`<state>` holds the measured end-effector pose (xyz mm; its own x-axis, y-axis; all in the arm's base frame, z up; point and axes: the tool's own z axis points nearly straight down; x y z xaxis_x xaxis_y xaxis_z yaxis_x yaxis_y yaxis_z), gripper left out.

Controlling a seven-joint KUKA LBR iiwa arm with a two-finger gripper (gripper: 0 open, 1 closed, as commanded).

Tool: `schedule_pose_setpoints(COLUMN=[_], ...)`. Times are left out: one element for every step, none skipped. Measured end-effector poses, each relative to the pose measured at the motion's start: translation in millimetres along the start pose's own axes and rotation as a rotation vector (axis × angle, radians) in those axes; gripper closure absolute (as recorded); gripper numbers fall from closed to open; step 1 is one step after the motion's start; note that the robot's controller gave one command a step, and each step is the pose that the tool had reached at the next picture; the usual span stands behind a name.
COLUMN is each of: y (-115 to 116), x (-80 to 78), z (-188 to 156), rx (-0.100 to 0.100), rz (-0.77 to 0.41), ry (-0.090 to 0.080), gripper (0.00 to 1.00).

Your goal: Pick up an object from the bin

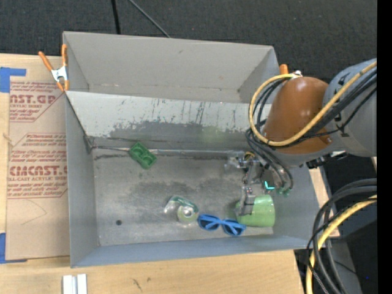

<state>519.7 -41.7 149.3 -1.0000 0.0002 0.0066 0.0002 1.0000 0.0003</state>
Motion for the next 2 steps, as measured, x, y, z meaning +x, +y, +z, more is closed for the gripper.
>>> schedule_pose_setpoints(y=[-19, -54], x=[34.8, 14.5], z=[84, 47], rx=[-0.001, 0.001], rz=[0.086, -0.002], ry=[-0.001, -0.011], gripper=[0.0, 0.0])
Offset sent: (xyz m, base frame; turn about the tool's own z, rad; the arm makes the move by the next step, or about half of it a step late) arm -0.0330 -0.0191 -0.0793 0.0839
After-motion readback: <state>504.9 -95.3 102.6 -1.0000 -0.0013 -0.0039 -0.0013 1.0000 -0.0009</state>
